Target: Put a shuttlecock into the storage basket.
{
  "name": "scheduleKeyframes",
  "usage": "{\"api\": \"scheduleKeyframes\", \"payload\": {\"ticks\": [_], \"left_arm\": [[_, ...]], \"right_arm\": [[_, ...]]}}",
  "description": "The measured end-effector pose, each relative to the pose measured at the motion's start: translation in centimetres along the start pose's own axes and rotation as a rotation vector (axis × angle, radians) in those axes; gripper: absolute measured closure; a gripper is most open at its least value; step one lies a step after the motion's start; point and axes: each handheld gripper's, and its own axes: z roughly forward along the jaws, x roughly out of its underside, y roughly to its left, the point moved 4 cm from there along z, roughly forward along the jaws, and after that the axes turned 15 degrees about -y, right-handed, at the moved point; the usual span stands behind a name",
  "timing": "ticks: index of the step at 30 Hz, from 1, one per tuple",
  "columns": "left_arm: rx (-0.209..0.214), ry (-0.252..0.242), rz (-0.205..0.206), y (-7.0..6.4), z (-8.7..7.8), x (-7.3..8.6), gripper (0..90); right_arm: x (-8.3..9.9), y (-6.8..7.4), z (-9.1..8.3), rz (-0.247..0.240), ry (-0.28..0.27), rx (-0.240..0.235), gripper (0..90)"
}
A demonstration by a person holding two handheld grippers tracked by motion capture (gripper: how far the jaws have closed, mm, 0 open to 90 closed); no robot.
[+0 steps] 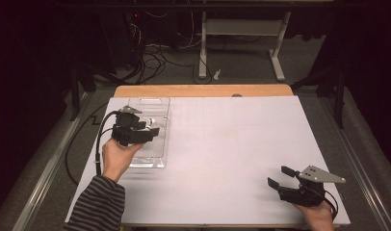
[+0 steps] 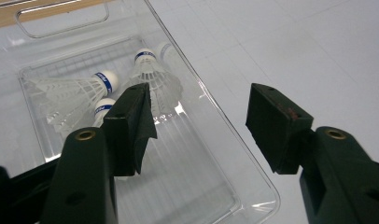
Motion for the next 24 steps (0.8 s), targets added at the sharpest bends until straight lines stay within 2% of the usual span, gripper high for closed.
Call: {"api": "scheduleKeyframes", "payload": {"ticks": [9,24], "left_arm": [[0.002,-0.024,-0.013,-0.1,-0.7,0.4,40.9],[0.013,-0.035,-0.012,-0.4,-1.4,1.1,40.9]], "right_arm": [[0.0,0.0,0.0,0.001,-0.001,0.000,29.3],[0.0,0.0,0.0,0.000,0.001,0.000,29.2]]}}
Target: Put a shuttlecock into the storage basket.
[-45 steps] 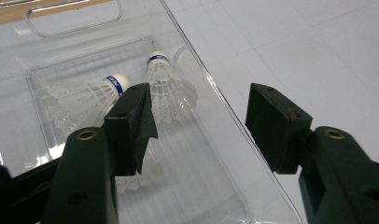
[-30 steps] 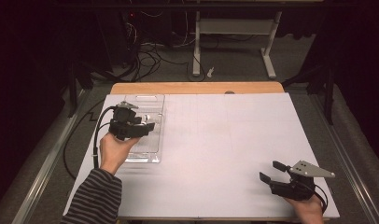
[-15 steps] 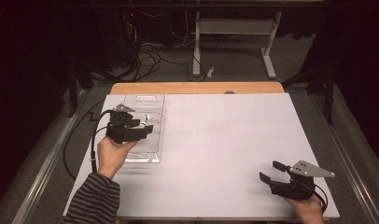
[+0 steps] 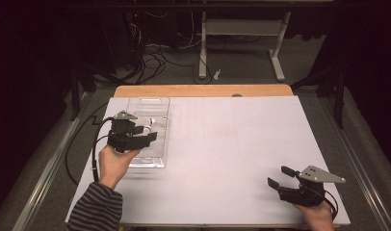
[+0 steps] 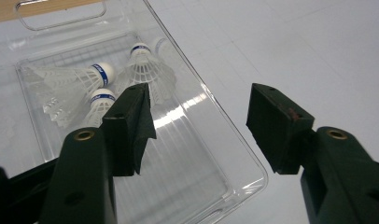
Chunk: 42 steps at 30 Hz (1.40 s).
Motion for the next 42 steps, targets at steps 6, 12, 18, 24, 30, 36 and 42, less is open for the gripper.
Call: {"api": "scheduleKeyframes", "payload": {"ticks": [6,12,18,24,30,36,42], "left_arm": [[0.004,-0.006,0.001,-0.2,-0.3,0.2,40.9],[0.009,-0.010,0.002,-0.3,-0.5,0.4,40.8],[0.010,-0.014,0.003,-0.5,-0.8,0.7,40.8],[0.009,-0.016,-0.001,-0.3,-1.0,0.9,40.8],[0.008,-0.023,0.000,-0.4,-1.2,1.0,40.8],[0.010,-0.026,0.001,-0.6,-1.4,1.1,40.6],[0.013,-0.031,-0.002,-0.6,-1.6,1.3,40.6]], "right_arm": [[0.0,0.0,0.0,-0.001,0.000,-0.001,29.3],[0.0,0.0,0.0,-0.001,0.001,-0.001,29.2],[0.0,0.0,0.0,-0.001,0.001,-0.001,29.3],[0.0,0.0,0.0,-0.001,0.001,-0.001,29.3],[0.0,0.0,0.0,0.000,0.001,0.000,29.2],[0.0,0.0,0.0,0.000,0.001,-0.001,29.2],[0.0,0.0,0.0,-0.001,0.001,-0.001,29.2]]}}
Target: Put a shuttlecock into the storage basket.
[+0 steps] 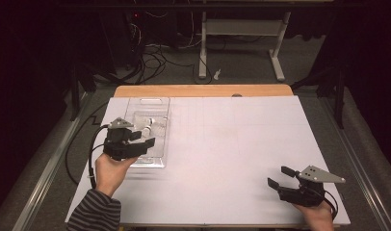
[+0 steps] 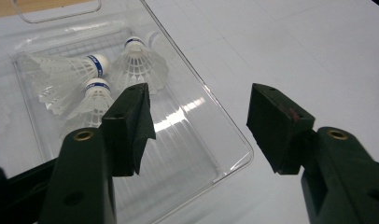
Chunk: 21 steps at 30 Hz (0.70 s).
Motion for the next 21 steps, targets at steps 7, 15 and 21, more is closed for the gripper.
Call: {"api": "scheduleKeyframes", "payload": {"ticks": [7,15,21], "left_arm": [[0.002,-0.008,-0.005,0.00,-0.34,0.23,40.5],[-0.003,-0.015,-0.011,0.09,-0.51,0.52,40.4],[-0.002,-0.021,-0.015,0.09,-0.72,0.76,40.4]], "right_arm": [[0.00,0.00,0.00,0.000,0.000,0.001,29.3],[0.00,0.00,-0.01,0.000,-0.001,0.001,29.2],[0.00,0.00,0.00,-0.001,0.000,0.001,29.3]]}}
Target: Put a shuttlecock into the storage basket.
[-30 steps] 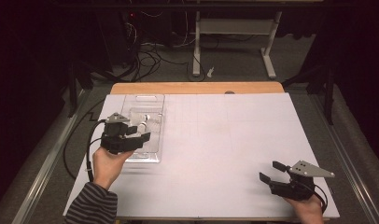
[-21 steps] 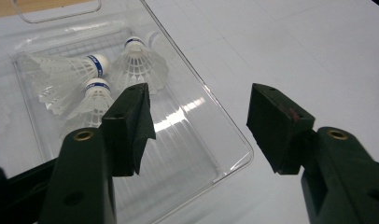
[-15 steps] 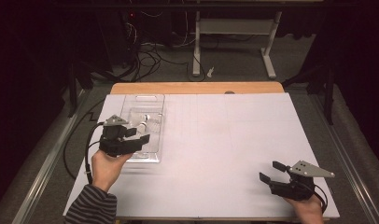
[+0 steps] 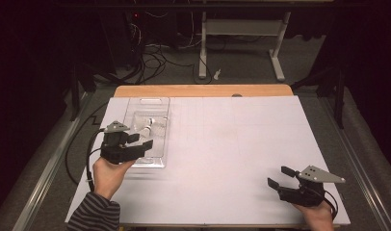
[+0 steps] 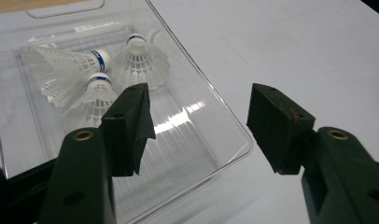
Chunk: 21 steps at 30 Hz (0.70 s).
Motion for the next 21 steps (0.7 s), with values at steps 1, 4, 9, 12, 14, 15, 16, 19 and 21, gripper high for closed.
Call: {"api": "scheduleKeyframes", "payload": {"ticks": [1,4,9,12,14,15,16,19,21], "left_arm": [[0.001,0.000,0.000,0.0,0.0,0.0,40.4],[0.000,-0.001,-0.003,0.0,-0.1,0.2,40.4],[0.003,-0.002,-0.007,0.0,-0.3,0.5,40.4],[0.005,-0.005,-0.012,-0.1,-0.4,0.6,40.3],[0.006,-0.006,-0.011,-0.1,-0.5,0.7,40.3],[0.006,-0.006,-0.012,-0.1,-0.5,0.8,40.3],[0.007,-0.007,-0.011,-0.1,-0.6,0.8,40.2],[0.007,-0.009,-0.016,-0.1,-0.7,1.0,40.2],[0.009,-0.010,-0.017,-0.1,-0.8,1.1,40.2]], "right_arm": [[0.0,0.0,0.0,0.000,0.000,0.000,29.2],[0.0,0.0,0.0,-0.001,0.000,0.000,29.3],[0.0,0.0,0.0,0.001,0.000,0.000,29.2],[0.0,0.0,0.0,0.000,0.000,0.000,29.3],[0.0,0.0,0.0,0.001,0.000,0.000,29.3],[0.0,0.0,0.0,0.001,0.000,0.000,29.3],[0.0,0.0,0.0,0.001,0.000,0.000,29.3],[0.0,0.0,0.0,0.001,0.000,0.000,29.3],[0.0,0.0,0.0,0.001,0.000,0.000,29.2]]}}
